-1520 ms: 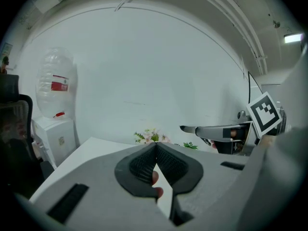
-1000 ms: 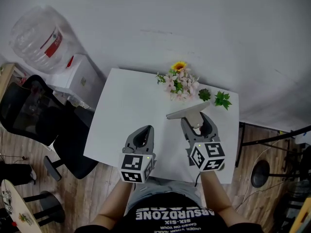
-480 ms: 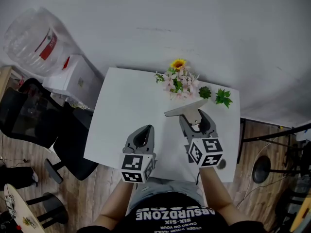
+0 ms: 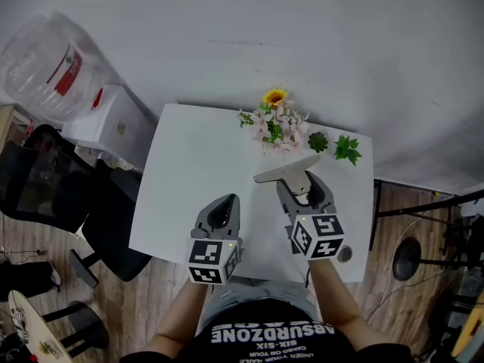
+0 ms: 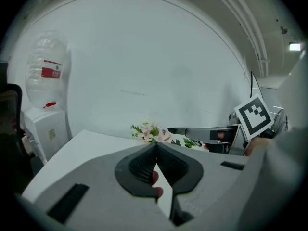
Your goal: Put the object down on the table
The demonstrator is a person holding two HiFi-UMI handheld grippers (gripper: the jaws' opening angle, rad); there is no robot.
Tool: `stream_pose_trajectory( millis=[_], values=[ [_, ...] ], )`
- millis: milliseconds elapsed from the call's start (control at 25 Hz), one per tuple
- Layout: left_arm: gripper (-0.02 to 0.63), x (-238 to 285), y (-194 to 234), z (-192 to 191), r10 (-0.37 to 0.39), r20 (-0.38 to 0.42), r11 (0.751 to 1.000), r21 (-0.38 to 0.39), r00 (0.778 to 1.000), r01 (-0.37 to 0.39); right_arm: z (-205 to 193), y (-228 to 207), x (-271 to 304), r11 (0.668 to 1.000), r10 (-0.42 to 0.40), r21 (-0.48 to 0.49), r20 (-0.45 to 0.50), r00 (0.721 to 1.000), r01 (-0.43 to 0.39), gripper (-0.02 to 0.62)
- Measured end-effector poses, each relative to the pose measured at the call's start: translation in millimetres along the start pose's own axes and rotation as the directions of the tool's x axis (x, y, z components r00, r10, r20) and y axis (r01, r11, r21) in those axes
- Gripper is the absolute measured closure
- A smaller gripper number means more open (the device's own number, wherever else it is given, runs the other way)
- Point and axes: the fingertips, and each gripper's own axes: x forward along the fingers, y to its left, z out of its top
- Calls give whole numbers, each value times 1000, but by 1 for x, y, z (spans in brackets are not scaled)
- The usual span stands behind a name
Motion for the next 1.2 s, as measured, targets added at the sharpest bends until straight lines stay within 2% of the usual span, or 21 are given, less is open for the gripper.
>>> stream_pose_trajectory(
  millis=[1200],
  values=[
    [600, 24, 19, -16, -3, -71, 1000, -18, 997, 1, -38, -13, 36, 1000, -8, 18, -115, 993, 10, 307]
  ],
)
